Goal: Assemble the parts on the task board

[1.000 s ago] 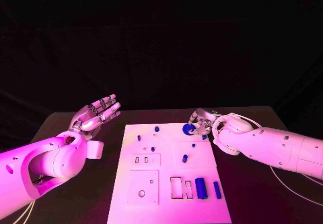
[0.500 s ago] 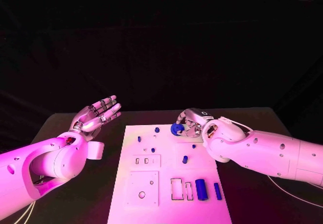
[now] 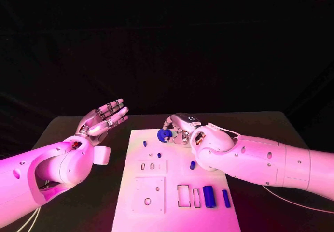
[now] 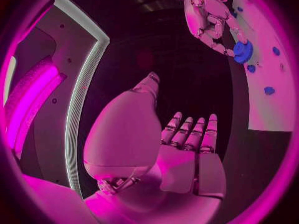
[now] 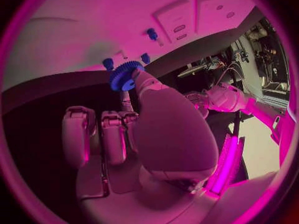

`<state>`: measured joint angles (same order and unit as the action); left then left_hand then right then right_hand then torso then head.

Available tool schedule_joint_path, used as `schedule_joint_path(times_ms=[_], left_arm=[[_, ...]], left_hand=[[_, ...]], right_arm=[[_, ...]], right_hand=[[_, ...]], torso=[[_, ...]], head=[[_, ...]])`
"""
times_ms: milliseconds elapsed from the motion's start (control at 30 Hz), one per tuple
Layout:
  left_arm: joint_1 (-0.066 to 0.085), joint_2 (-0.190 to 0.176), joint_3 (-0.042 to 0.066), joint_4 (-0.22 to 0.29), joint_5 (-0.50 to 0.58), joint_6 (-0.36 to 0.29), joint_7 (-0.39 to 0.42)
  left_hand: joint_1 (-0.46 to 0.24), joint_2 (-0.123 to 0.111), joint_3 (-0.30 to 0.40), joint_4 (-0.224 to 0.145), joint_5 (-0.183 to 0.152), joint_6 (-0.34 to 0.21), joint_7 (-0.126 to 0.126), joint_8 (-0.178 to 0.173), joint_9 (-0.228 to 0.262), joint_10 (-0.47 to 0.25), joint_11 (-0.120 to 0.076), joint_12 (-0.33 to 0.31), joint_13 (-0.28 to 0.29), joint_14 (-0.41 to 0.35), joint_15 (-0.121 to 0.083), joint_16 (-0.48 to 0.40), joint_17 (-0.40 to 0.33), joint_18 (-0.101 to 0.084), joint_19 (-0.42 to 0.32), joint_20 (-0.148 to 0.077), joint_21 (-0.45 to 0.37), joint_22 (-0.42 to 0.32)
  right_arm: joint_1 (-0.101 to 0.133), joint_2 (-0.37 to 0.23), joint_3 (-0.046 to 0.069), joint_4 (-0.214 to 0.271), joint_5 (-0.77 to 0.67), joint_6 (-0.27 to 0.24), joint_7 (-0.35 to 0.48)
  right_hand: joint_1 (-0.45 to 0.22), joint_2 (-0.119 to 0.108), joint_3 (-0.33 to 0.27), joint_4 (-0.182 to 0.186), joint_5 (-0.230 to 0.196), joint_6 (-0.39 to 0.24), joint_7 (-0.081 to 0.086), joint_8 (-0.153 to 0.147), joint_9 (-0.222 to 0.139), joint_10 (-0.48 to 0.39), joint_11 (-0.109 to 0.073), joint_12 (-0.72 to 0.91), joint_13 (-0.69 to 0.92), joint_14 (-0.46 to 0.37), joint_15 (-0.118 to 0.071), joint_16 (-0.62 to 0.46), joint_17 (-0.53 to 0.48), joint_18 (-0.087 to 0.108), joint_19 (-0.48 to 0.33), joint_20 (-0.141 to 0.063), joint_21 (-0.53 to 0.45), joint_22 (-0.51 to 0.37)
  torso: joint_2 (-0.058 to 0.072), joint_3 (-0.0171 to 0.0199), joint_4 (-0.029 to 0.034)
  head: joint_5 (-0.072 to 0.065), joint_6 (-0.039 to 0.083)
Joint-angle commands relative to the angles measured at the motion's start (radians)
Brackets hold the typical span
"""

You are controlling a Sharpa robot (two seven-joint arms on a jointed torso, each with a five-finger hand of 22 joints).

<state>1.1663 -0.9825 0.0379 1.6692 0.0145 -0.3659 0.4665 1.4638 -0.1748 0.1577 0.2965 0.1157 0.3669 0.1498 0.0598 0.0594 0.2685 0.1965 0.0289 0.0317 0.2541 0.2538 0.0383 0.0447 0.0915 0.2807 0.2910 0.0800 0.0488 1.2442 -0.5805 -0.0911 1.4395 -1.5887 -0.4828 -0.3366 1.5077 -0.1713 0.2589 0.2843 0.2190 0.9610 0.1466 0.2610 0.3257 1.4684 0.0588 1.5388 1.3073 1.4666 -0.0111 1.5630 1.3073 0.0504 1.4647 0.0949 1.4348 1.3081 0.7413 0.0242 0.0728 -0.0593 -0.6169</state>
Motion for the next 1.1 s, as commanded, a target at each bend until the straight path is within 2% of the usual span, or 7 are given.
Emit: schedule_joint_path(times_ms=[33, 167, 333, 367, 533, 733, 1100], left_arm=[[0.001, 0.004, 0.001, 0.000, 0.001, 0.019, 0.007], [0.001, 0.007, 0.001, -0.001, 0.001, 0.019, 0.007], [0.001, 0.014, 0.001, -0.003, 0.001, 0.022, 0.007], [0.001, 0.015, 0.001, -0.003, 0.001, 0.023, 0.007], [0.001, 0.018, 0.001, -0.006, 0.001, 0.023, 0.006], [0.001, 0.018, 0.001, -0.007, 0.001, 0.023, 0.005], [0.001, 0.017, 0.001, -0.007, 0.001, 0.022, 0.004]], left_hand=[[0.001, 0.009, 0.006, 0.001, -0.005, 0.001, 0.088, 0.002, 0.000, -0.003, 0.003, 0.002, 0.000, -0.003, 0.004, -0.002, -0.001, -0.013, 0.001, 0.002, 0.004, -0.001], [0.001, 0.009, 0.006, 0.001, -0.005, 0.001, 0.088, 0.002, 0.000, -0.003, 0.003, 0.002, 0.000, -0.003, 0.004, -0.002, -0.001, -0.013, 0.001, 0.002, 0.004, -0.001], [0.001, 0.009, 0.006, 0.001, -0.005, 0.001, 0.088, 0.002, 0.000, -0.003, 0.003, 0.002, 0.000, -0.003, 0.004, -0.002, -0.001, -0.013, 0.001, 0.002, 0.004, -0.001], [0.001, 0.009, 0.006, 0.001, -0.005, 0.001, 0.088, 0.002, 0.000, -0.003, 0.003, 0.002, 0.000, -0.003, 0.004, -0.002, -0.001, -0.013, 0.001, 0.002, 0.004, -0.001], [0.001, 0.011, 0.007, 0.001, -0.006, -0.001, 0.088, 0.001, 0.000, -0.003, 0.004, 0.002, 0.000, -0.003, 0.003, -0.002, -0.001, -0.013, 0.000, 0.002, 0.003, -0.002], [0.001, 0.011, 0.007, 0.001, -0.006, -0.001, 0.088, 0.001, 0.000, -0.003, 0.004, 0.002, 0.000, -0.003, 0.003, -0.002, -0.001, -0.013, 0.000, 0.002, 0.003, -0.002], [0.001, 0.012, 0.007, 0.001, -0.006, 0.000, 0.088, 0.001, 0.000, -0.003, 0.004, 0.002, 0.000, -0.004, 0.002, -0.002, -0.001, -0.014, -0.001, 0.002, 0.003, -0.002]], right_arm=[[-0.001, 0.020, -0.001, -0.023, -0.027, 0.002, -0.001], [-0.004, 0.048, -0.006, -0.056, -0.023, 0.008, 0.002], [-0.017, 0.070, -0.009, -0.086, -0.016, 0.022, 0.006], [-0.019, 0.073, -0.009, -0.090, -0.015, 0.024, 0.007], [-0.026, 0.087, -0.010, -0.108, -0.010, 0.036, 0.011], [-0.030, 0.096, -0.011, -0.127, -0.008, 0.049, 0.008], [-0.032, 0.106, -0.014, -0.160, -0.008, 0.052, 0.008]], right_hand=[[-0.004, 0.004, 0.005, 0.001, 0.003, 0.017, -0.013, 0.003, 0.001, 0.078, -0.006, 0.007, 0.231, 0.103, -0.004, 0.006, 0.257, -0.011, 0.015, -0.003, 0.004, 0.116], [-0.004, 0.004, 0.005, 0.001, 0.003, 0.017, -0.013, 0.003, 0.001, 0.078, -0.006, 0.007, 0.231, 0.103, -0.004, 0.006, 0.257, -0.011, 0.015, -0.003, 0.004, 0.116], [-0.006, 0.002, 0.009, 0.000, 0.003, 0.015, -0.013, 0.001, 0.000, 0.077, -0.006, 0.006, 0.230, 0.103, -0.005, 0.007, 0.259, -0.011, 0.015, -0.003, 0.004, 0.116], [-0.006, 0.002, 0.009, 0.000, 0.003, 0.015, -0.013, 0.001, 0.000, 0.077, -0.006, 0.006, 0.230, 0.103, -0.005, 0.007, 0.259, -0.011, 0.015, -0.003, 0.004, 0.116], [-0.006, 0.001, 0.010, 0.000, 0.003, 0.014, -0.012, 0.001, 0.000, 0.077, -0.006, 0.006, 0.230, 0.103, -0.005, 0.006, 0.258, -0.010, 0.013, -0.004, 0.001, 0.113], [-0.007, 0.001, 0.011, 0.000, 0.003, 0.014, -0.012, 0.000, 0.000, 0.077, -0.006, 0.006, 0.230, 0.103, -0.004, 0.006, 0.257, -0.010, 0.013, -0.004, 0.000, 0.113], [-0.009, -0.001, 0.015, 0.000, 0.004, 0.011, -0.011, -0.002, -0.001, 0.072, -0.005, 0.001, 0.224, 0.101, -0.004, 0.004, 0.251, -0.008, 0.008, -0.004, -0.006, 0.106]], torso=[[0.000, -0.0007, -0.0022], [0.000, -0.0002, -0.0010], [0.001, 0.0011, 0.0045], [0.000, 0.0009, 0.0037], [0.003, -0.0006, 0.0076], [0.001, 0.0007, 0.0057], [0.001, 0.0000, 0.0063]], head=[[0.003, -0.002], [0.002, -0.002], [0.005, -0.006], [0.006, -0.006], [0.005, -0.009], [0.006, -0.013], [0.007, -0.013]])
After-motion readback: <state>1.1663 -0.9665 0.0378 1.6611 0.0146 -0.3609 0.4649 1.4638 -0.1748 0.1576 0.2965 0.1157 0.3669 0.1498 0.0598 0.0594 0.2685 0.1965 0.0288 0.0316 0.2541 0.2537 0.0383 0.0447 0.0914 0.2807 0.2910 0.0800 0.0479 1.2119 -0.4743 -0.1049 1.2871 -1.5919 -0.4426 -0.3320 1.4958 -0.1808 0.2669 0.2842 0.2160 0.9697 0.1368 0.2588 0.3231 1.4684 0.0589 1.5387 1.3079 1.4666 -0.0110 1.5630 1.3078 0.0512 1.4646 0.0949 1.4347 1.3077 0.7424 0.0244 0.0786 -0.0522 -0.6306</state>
